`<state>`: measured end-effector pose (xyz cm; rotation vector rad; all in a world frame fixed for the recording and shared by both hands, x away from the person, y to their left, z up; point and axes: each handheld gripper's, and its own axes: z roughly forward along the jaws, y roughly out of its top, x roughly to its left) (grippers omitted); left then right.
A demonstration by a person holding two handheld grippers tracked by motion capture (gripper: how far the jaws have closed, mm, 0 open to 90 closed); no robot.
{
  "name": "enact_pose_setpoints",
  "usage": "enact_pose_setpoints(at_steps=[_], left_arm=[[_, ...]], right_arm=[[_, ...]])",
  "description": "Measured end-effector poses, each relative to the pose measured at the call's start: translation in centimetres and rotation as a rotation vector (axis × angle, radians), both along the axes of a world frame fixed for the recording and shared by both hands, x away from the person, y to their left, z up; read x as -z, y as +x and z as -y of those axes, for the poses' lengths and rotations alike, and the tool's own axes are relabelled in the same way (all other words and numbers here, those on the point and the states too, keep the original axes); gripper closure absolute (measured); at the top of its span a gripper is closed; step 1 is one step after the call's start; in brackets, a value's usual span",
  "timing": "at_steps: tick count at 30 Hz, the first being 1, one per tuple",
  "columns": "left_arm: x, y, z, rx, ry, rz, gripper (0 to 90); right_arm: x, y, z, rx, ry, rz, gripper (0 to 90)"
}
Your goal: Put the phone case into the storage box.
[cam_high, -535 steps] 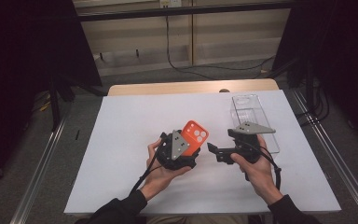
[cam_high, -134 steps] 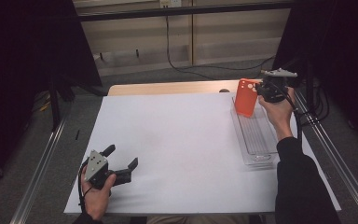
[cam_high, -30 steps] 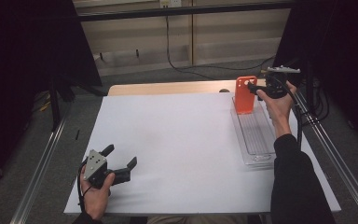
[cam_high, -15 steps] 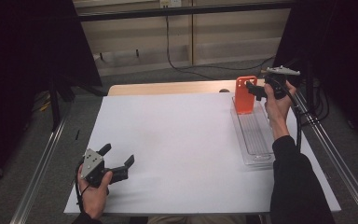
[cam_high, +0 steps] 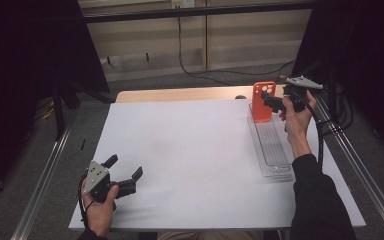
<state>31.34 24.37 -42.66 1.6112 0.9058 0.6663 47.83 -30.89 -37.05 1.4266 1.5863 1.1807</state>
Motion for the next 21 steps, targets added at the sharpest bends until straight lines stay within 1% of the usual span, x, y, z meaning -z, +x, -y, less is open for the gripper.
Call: enact_pose_setpoints(at_steps=[1, 3, 4, 6, 7, 8, 9, 11, 12, 13, 15, 18, 20, 21], left_arm=[[0.0, 0.0, 0.0, 0.0, -0.002, 0.0, 2.6], [0.0, -0.1, -0.2, 0.002, 0.006, 0.002, 2.6], [0.0, -0.1, -0.2, 0.0, 0.007, 0.005, 2.6], [-0.1, -0.1, -0.2, -0.004, -0.005, 0.008, 2.6], [-0.1, -0.1, -0.2, -0.004, -0.009, 0.007, 2.6], [-0.1, -0.1, -0.3, -0.003, 0.004, 0.005, 2.6], [-0.1, -0.1, -0.3, -0.004, 0.005, 0.005, 2.6], [-0.1, -0.2, -0.2, -0.007, -0.005, 0.011, 2.7], [-0.2, -0.2, -0.2, -0.005, 0.002, 0.015, 2.6], [-0.2, -0.2, -0.2, -0.004, -0.003, 0.016, 2.6], [-0.2, -0.2, -0.2, -0.001, -0.001, 0.012, 2.6], [-0.2, -0.2, -0.2, -0.003, 0.002, 0.014, 2.6], [-0.2, -0.2, -0.2, -0.004, 0.0, 0.014, 2.6], [-0.2, -0.2, -0.2, -0.004, 0.0, 0.013, 2.6]], right_arm=[[0.1, -0.2, -0.1, -0.013, 0.007, 0.024, 5.2], [0.1, -0.5, -0.4, -0.004, 0.01, 0.046, 6.9], [0.1, -0.6, -0.4, 0.0, 0.01, 0.051, 8.2], [0.1, -0.8, -0.5, 0.007, -0.001, 0.055, 8.4], [0.1, -1.0, -0.6, 0.004, 0.003, 0.06, 8.3], [0.1, -1.1, -0.6, -0.001, 0.002, 0.062, 8.1], [0.0, -1.3, -0.7, -0.003, -0.003, 0.061, 8.1], [0.0, -1.6, -0.7, -0.003, -0.008, 0.071, 7.4], [0.0, -1.8, -0.7, 0.002, -0.006, 0.075, 7.1], [0.1, -2.0, -0.7, 0.0, -0.005, 0.078, 6.9], [0.2, -2.3, -0.6, 0.007, -0.014, 0.081, 6.1], [0.3, -2.9, -0.5, -0.001, -0.01, 0.09, 4.4], [0.3, -3.3, -0.5, 0.0, -0.005, 0.105, 5.0], [0.2, -3.3, -0.5, -0.001, -0.011, 0.111, 6.0]])
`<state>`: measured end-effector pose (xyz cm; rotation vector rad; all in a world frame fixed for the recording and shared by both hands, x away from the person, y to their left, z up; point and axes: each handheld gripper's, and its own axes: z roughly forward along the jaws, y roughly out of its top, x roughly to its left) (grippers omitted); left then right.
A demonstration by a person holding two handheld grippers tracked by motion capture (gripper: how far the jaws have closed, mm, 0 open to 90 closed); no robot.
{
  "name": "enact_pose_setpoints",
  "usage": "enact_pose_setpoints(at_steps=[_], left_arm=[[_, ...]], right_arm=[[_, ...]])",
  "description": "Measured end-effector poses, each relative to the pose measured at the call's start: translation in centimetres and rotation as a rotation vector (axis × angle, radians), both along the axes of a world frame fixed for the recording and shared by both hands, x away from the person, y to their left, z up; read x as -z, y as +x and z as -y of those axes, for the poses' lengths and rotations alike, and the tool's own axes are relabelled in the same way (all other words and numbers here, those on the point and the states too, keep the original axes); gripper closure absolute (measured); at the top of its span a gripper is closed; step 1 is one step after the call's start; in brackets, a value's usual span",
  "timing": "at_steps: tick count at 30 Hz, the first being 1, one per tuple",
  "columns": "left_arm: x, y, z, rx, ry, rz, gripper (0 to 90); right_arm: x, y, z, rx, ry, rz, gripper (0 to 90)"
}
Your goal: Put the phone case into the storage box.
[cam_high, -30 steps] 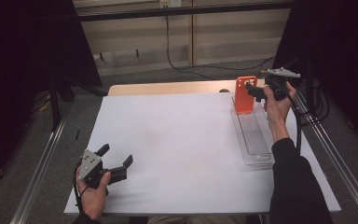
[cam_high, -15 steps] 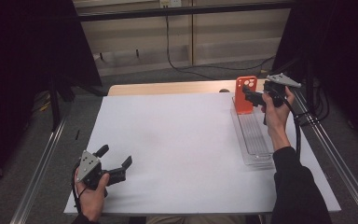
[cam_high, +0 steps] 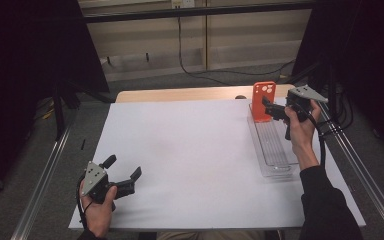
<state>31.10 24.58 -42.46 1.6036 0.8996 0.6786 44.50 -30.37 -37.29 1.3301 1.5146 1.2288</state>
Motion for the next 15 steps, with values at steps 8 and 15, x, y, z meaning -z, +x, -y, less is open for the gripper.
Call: enact_pose_setpoints(at_steps=[8, 15], left_arm=[[-0.1, -0.1, 0.1, 0.005, -0.009, 0.004, 2.6], [-0.1, -0.2, 0.0, 0.004, -0.011, 0.002, 2.6]], right_arm=[[0.0, -1.4, -0.4, -0.012, -0.012, 0.029, 2.2], [-0.4, -2.8, -1.1, -0.026, -0.031, 0.034, 0.0]])
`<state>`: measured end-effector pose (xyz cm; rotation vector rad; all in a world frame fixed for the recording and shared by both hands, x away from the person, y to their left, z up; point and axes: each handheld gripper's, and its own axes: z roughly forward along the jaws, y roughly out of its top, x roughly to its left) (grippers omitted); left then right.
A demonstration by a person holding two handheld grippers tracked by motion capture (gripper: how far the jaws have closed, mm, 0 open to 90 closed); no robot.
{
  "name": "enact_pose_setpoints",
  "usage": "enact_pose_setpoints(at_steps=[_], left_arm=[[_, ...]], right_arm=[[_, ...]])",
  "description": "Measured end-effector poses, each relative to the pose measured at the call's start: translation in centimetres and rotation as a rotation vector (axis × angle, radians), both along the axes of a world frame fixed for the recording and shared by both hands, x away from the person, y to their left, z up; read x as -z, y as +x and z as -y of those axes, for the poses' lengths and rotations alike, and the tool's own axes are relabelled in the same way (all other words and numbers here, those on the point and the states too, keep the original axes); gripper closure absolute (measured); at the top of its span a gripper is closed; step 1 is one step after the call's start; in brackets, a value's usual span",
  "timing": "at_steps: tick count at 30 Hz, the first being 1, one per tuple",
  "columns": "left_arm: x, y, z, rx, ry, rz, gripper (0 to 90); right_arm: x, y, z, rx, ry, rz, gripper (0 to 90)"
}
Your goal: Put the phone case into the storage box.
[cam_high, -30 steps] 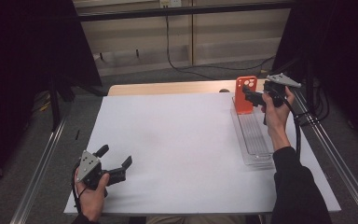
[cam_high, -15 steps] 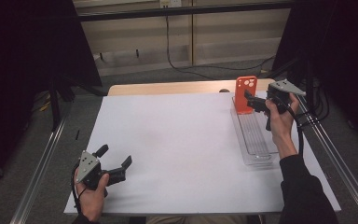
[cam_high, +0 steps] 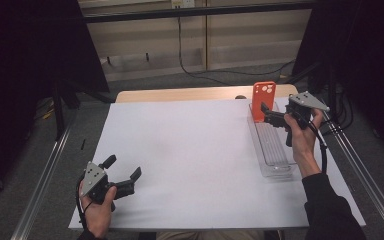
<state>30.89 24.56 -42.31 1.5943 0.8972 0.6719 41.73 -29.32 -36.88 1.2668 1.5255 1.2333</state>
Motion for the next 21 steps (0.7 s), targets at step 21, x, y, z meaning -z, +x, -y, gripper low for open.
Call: enact_pose_setpoints(at_steps=[21], left_arm=[[-0.1, 0.0, 0.2, -0.009, -0.002, 0.009, 2.6]], right_arm=[[0.0, -4.7, -0.9, -0.027, -0.019, 0.072, 0.3]])
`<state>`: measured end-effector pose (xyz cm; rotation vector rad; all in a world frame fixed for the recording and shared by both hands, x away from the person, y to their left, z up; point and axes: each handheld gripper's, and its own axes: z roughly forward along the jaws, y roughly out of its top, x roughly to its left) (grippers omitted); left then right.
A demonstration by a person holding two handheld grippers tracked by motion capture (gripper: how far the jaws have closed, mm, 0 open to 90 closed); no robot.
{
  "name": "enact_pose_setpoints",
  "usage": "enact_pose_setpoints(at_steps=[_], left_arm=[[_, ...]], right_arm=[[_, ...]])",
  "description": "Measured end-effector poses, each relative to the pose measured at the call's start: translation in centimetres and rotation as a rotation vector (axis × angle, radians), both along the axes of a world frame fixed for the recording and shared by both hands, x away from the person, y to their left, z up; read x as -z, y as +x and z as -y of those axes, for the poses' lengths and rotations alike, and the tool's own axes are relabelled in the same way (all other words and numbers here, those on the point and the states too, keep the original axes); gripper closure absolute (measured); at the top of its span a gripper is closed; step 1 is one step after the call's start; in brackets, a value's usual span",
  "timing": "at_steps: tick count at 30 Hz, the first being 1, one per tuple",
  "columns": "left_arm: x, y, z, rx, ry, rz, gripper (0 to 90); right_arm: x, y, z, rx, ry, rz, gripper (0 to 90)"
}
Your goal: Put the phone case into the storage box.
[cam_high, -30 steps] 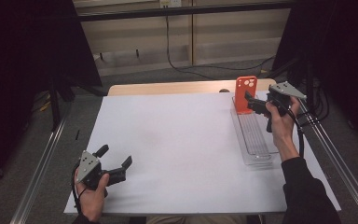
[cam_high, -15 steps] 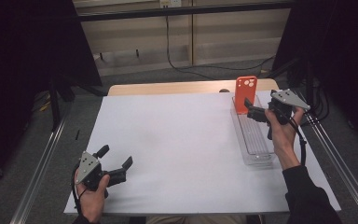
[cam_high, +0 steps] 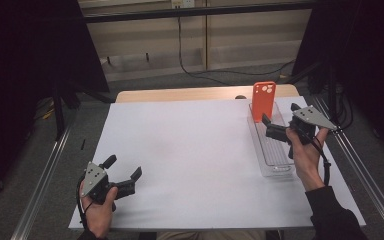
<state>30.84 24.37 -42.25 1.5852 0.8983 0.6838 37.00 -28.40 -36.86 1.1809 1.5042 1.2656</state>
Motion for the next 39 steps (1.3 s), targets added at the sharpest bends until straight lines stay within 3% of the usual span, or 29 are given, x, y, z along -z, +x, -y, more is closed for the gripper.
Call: enact_pose_setpoints(at_steps=[9, 12, 22, 31, 39], left_arm=[[0.0, -0.1, -0.1, -0.009, 0.004, 0.005, 2.6], [0.0, -0.1, 0.0, -0.011, 0.001, 0.004, 2.6], [0.0, -0.2, 0.0, -0.019, 0.007, 0.008, 2.6], [-0.1, -0.4, 0.0, -0.035, -0.014, 0.008, 2.6], [-0.1, -0.6, -0.1, -0.037, 0.001, 0.005, 2.6]], right_arm=[[0.1, -2.0, -0.2, -0.016, 0.001, 0.006, 0.9], [0.3, -2.8, -0.4, -0.003, -0.023, 0.031, 1.5], [1.0, -5.0, -0.2, -0.011, 0.004, 0.016, 1.4], [2.3, -6.7, -0.2, 0.004, -0.002, 0.015, 1.7], [3.0, -8.0, -0.3, 0.005, -0.001, 0.007, 1.6]])
